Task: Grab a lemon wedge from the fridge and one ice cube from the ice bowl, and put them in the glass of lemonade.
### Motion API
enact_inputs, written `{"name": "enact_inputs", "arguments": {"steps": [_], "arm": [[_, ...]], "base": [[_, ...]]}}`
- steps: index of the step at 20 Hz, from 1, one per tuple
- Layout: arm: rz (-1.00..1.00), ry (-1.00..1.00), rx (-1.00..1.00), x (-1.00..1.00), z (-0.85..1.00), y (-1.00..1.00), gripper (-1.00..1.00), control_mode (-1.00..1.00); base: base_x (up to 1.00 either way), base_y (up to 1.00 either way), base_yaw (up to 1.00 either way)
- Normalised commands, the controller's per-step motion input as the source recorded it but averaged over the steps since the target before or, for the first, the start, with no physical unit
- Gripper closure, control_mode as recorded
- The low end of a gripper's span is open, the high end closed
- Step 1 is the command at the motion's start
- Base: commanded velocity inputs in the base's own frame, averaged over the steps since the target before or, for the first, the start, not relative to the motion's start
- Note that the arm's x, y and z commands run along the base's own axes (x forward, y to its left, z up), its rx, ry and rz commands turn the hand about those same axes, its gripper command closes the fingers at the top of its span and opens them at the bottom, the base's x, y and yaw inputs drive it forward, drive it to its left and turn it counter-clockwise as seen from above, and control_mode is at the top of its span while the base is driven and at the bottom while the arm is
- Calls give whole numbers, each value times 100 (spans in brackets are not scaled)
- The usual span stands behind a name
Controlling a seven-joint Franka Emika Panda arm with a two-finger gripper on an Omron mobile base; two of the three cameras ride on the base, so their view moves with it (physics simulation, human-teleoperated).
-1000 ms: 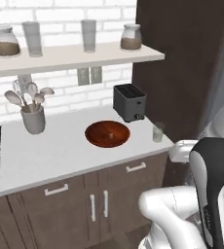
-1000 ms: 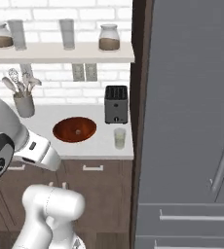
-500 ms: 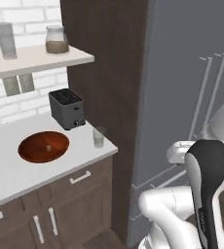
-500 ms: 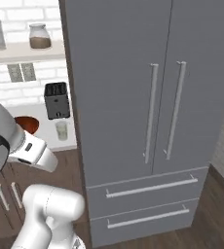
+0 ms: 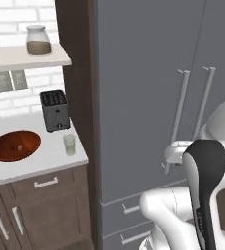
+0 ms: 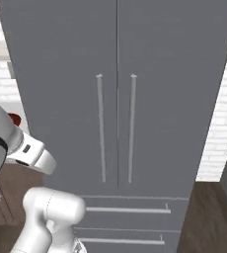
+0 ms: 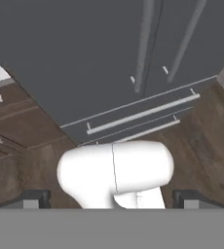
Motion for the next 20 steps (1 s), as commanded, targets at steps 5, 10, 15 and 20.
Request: {"name": "enact_inputs", "arguments": {"steps": [5,10,15,20], "arm": [[0,0,0,0,0,0,-100,100],[0,0,0,0,0,0,-100,100],[0,0,0,0,0,0,-100,100],[0,0,0,0,0,0,-100,100]], "base": [[-11,-100,47],[-11,-91,27],[-49,10,-8],[-72,52,-11]]}}
